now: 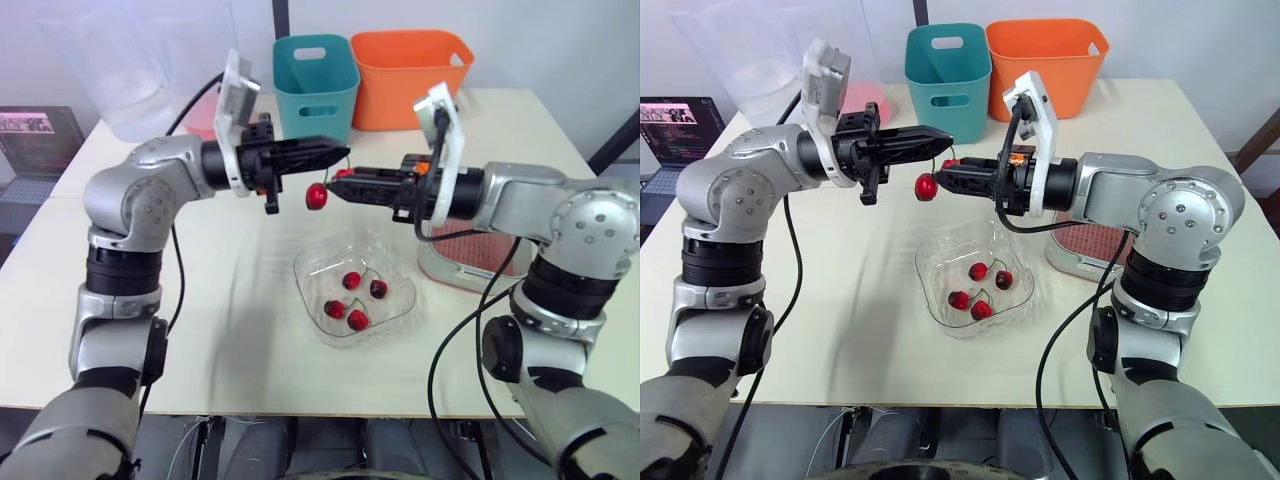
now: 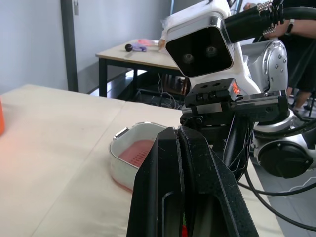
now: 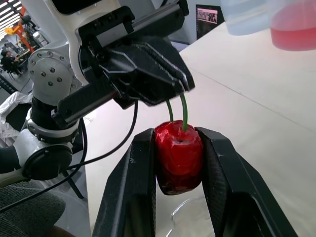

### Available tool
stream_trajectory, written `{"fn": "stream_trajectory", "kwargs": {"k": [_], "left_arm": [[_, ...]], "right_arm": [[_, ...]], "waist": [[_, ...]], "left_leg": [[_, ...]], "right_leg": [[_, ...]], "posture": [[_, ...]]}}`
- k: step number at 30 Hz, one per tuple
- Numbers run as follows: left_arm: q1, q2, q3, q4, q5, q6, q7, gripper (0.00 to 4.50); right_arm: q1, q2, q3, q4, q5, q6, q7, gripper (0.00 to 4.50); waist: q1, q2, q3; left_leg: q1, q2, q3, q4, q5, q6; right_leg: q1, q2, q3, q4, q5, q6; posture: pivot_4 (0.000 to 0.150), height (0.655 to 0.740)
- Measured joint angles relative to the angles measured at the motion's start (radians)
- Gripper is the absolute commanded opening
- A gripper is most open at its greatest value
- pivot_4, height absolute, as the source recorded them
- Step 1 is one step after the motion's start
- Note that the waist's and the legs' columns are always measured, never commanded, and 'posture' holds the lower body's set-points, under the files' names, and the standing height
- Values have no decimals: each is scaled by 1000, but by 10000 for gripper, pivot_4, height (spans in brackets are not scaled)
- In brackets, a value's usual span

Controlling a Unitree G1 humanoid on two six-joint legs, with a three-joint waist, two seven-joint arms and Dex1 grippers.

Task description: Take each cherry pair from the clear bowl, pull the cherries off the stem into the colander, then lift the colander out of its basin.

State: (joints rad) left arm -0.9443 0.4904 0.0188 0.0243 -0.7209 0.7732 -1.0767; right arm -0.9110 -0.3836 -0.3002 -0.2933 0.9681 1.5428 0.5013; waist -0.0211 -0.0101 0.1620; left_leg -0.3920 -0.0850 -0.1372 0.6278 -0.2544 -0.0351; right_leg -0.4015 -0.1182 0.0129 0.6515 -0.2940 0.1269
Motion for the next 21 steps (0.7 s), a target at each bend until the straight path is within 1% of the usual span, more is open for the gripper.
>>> {"fn": "stream_trajectory", "kwargs": {"k": [7,11,21], "left_arm": [[-20,4,9,11,-1,-3,-1,0],[-16,14,7,11,13,-18,-6,0],[30,16,-6,12,47,-48,-8,0]], "right_arm": [[100,-80,51,-22,18,-11,32,12448],[155,-143,61,-34,18,-53,59,12448],[248,-387,-48,9,-11,-238,148,12448]], "waist": [[-1,0,0],[1,0,0],[4,0,0]], "left_leg": [[0,0,0,0,0,0],[0,0,0,0,0,0],[0,-2,1,0,-1,1]], "right_leg": [[0,0,0,0,0,0],[0,0,0,0,0,0],[1,0,0,-1,0,0]], "posture": [[1500,7400],[1500,7400],[1500,7400]]}}
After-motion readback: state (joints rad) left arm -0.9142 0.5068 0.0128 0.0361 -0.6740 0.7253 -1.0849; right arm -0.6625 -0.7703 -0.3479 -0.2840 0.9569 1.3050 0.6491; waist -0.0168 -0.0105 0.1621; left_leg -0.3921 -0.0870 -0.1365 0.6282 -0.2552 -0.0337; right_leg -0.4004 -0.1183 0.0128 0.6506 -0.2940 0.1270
